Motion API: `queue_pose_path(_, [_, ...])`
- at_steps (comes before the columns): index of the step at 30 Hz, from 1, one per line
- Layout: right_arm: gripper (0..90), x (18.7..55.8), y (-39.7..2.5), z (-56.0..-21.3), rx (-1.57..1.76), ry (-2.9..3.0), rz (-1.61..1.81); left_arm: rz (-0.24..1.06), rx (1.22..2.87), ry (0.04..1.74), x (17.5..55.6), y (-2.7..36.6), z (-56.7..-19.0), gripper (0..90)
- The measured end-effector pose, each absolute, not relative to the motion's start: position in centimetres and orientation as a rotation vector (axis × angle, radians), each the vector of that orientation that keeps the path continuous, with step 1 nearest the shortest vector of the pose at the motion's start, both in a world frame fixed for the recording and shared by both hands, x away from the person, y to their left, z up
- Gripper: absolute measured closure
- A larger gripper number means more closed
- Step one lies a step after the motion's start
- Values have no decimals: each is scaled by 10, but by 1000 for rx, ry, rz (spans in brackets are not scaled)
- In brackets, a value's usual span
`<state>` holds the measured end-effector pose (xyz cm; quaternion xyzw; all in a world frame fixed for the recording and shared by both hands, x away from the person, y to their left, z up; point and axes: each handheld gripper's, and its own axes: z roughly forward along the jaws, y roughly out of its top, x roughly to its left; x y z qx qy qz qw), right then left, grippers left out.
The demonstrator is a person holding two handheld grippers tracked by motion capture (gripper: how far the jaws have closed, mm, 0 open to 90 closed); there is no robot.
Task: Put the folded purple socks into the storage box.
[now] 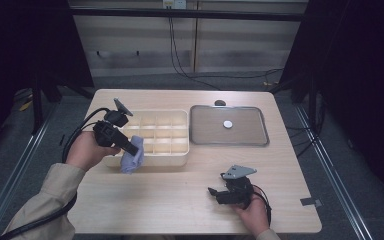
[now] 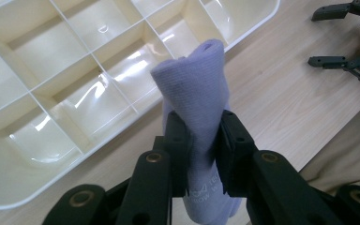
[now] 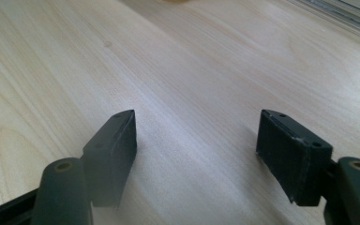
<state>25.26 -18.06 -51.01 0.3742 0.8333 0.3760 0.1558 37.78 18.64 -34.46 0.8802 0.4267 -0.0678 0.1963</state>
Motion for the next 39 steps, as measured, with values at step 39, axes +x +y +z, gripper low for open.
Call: queue_pose_path(39, [286,253,-181,-510,1071,2388,1077,-110,2414,1353,410,232,-348,753])
